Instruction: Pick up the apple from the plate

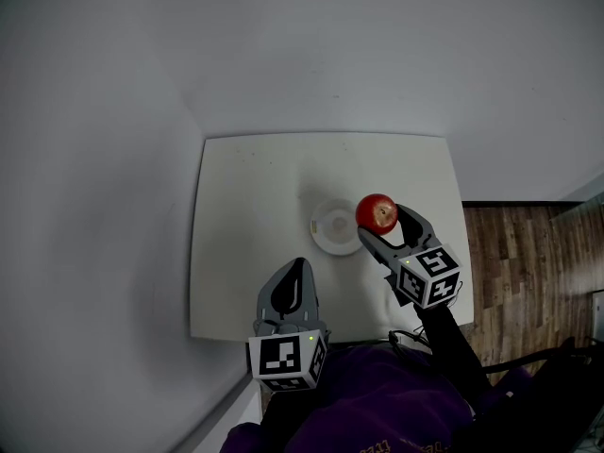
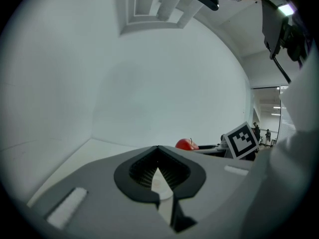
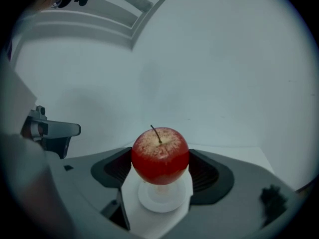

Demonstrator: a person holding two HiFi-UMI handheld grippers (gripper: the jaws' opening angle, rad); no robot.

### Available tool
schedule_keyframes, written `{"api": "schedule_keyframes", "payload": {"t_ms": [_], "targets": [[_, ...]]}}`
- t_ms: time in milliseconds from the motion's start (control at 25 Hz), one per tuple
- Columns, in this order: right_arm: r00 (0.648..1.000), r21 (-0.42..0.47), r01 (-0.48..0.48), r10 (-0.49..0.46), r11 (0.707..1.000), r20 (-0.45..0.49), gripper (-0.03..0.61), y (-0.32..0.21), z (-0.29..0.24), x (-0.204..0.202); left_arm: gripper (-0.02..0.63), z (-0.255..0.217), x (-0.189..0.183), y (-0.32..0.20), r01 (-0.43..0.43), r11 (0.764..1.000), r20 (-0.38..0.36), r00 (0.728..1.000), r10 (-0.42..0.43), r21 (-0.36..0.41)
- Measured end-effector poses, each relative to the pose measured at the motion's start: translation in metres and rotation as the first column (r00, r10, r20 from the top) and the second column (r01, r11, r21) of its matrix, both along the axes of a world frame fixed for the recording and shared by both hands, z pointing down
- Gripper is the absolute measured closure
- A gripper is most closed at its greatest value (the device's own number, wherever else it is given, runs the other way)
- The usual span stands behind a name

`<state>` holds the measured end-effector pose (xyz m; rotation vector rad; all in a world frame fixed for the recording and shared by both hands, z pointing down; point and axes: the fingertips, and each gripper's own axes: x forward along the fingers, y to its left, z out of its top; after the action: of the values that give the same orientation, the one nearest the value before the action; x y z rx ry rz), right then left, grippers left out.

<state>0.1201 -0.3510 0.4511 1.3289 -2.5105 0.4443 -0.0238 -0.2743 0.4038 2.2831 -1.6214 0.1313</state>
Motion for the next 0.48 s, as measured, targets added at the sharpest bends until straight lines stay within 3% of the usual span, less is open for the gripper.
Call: {"api": "schedule_keyframes", "payload": {"t_ms": [480], "targets": [[0.996,0.108,-0.004,-0.006,0.994,0.095,0.215,0.012,-0.053,-0.008,0.607,-0.009,-0.010,0.005,0.004,1.000,-0.011,1.000,-0.003,0.024]]}}
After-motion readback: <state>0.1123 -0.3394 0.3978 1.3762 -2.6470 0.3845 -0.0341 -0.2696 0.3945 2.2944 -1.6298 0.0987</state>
